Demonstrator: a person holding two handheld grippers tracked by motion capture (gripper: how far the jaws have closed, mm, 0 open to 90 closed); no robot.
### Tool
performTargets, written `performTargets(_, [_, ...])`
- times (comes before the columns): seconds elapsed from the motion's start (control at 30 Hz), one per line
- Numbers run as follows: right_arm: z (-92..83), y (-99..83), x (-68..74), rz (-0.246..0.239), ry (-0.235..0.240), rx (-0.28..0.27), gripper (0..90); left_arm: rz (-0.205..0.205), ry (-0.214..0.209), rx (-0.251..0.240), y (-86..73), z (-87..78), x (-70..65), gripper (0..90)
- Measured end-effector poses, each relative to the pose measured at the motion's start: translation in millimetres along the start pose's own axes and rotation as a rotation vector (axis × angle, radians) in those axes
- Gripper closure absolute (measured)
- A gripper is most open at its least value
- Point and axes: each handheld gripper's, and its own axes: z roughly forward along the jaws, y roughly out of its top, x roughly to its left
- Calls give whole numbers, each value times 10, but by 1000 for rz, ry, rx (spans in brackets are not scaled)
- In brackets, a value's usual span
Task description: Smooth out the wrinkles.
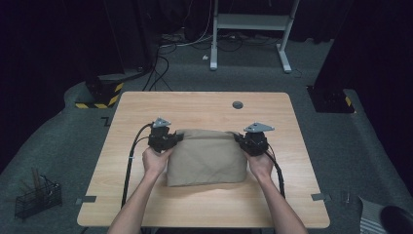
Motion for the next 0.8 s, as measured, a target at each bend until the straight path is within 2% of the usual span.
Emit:
performTargets(0.3, [95,-52,-36,21,-1,20,864,-4,5,14,-24,72,38,834])
performTargets(0.8, [224,-131,-99,49,-10,48,861,-41,8,29,-94,195,103,828])
